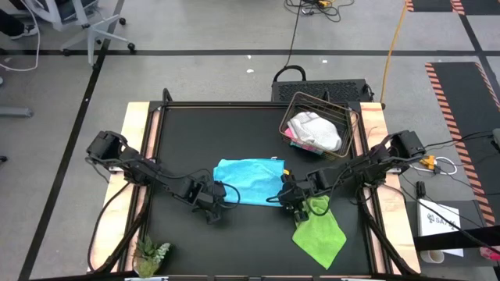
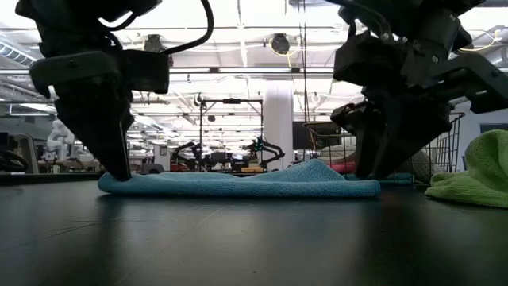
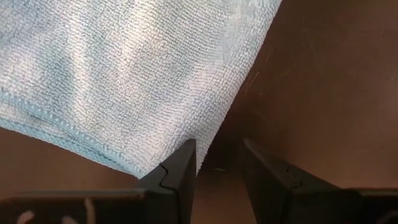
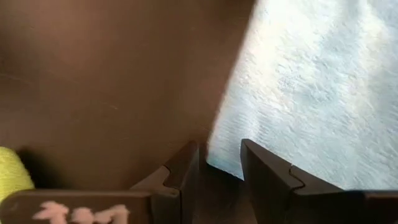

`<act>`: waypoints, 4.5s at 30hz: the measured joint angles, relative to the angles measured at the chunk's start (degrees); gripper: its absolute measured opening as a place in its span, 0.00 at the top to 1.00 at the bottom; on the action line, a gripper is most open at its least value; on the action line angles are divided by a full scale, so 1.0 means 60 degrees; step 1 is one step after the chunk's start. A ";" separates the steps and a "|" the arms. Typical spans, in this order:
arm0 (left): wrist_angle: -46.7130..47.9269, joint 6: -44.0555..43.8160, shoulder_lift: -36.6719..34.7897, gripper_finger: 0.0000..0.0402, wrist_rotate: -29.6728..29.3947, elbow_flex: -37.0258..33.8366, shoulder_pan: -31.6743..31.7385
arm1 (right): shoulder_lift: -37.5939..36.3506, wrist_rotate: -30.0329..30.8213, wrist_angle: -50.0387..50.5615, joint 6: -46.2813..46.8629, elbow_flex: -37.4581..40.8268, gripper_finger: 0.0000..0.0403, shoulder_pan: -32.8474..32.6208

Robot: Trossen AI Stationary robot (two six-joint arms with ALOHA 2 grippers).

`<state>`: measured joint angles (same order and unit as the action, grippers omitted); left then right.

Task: Fold microfiber towels
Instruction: Fold the blue towel

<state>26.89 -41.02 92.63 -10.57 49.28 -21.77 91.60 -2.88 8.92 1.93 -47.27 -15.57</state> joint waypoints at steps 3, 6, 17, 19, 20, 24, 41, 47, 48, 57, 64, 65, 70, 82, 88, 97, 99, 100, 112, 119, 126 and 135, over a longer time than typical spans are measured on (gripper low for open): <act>-0.0114 -0.0589 -0.0102 0.68 -0.0005 0.0000 0.0009 | -0.0161 0.0718 0.0247 0.0108 0.0007 0.72 0.0058; -0.0242 -0.1206 -0.0252 0.68 -0.0066 -0.0003 0.0079 | -0.0674 0.1473 0.0364 0.0952 0.0004 0.72 0.0345; -0.0827 -0.2963 -0.0453 0.68 -0.1415 -0.0004 0.1104 | -0.1159 0.1485 0.1639 0.2900 0.0007 0.72 0.1599; -0.0889 -0.3027 -0.0453 0.68 -0.1501 0.0000 0.1331 | -0.1113 0.1505 0.1110 0.2649 0.0007 0.72 0.1712; -0.0946 -0.3023 -0.0453 0.68 -0.1510 -0.0004 0.1439 | -0.1099 0.1511 0.0883 0.2528 0.0001 0.72 0.1780; -0.1163 -0.3025 -0.0439 0.68 -0.1520 0.0000 0.1841 | -0.1102 0.1896 0.0108 0.2229 -0.0004 0.72 0.2078; -0.1351 -0.2866 -0.0311 0.68 -0.1548 -0.0004 0.2330 | -0.1102 0.2244 -0.0099 0.2529 0.0014 0.98 0.2546; -0.1362 -0.2866 -0.0311 0.68 -0.1583 -0.0004 0.2330 | -0.0909 0.2227 -0.0244 0.2791 0.0518 1.00 0.2583; -0.1365 -0.2866 -0.0311 0.68 -0.1604 -0.0004 0.2330 | -0.0888 0.2227 -0.0231 0.2850 0.0628 1.00 0.2583; -0.1597 -0.2868 -0.0311 0.68 -0.1799 -0.0004 0.2369 | -0.0600 0.2227 -0.1352 0.2889 0.1054 1.00 0.2583; -0.1723 -0.2739 -0.0311 0.68 -0.1858 -0.0004 0.2440 | -0.0432 0.2248 -0.2530 0.3161 0.1039 1.00 0.2571; -0.1737 -0.2739 -0.0311 0.68 -0.1858 -0.0004 0.2440 | -0.0406 0.2242 -0.2554 0.3180 0.1049 1.00 0.2547; -0.1755 -0.2707 -0.0311 0.68 -0.1854 0.0000 0.2454 | -0.0042 0.2184 -0.2732 0.3166 0.1051 1.00 0.2453; -0.1772 -0.2685 -0.0311 0.68 -0.1752 0.0000 0.2447 | 0.0577 0.1189 -0.3868 0.3577 0.1049 1.00 0.2339; -0.1748 -0.2681 -0.0311 0.68 -0.1745 0.0000 0.2447 | 0.0544 0.1137 -0.4179 0.3756 0.1045 1.00 0.1907; -0.1748 -0.2615 -0.0311 0.68 -0.1752 0.0000 0.2454 | 0.0544 0.1479 -0.4162 0.3818 0.1045 1.00 0.1046; -0.1748 -0.2614 -0.0311 0.68 -0.1757 0.0000 0.2459 | 0.0544 0.1513 -0.4162 0.3818 0.1045 1.00 0.0944; -0.1748 -0.2610 -0.0311 0.68 -0.1759 0.0000 0.2462 | 0.0544 0.1513 -0.4162 0.3828 0.1045 1.00 0.0903; -0.1816 -0.2436 -0.0311 0.68 -0.1885 0.0000 0.2800 | 0.0935 0.2031 -0.5176 0.4027 0.1042 1.00 0.0780; -0.3155 -0.1936 -0.0311 0.68 -0.2251 0.0000 0.3241 | 0.2160 0.1964 -0.6145 0.4585 0.1038 1.00 0.0473; -0.4076 -0.1466 -0.0311 0.68 -0.2076 0.0000 0.3425 | 0.2442 0.1760 -0.6479 0.4790 0.1016 1.00 0.0412; -0.4382 -0.0421 0.0116 0.68 -0.0214 -0.0002 0.2825 | 0.2457 0.1688 -0.6511 0.4729 0.1031 1.00 0.0571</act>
<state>0.60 -43.55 93.33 -11.85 49.27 -4.83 106.34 7.25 -30.15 30.31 -41.08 -12.14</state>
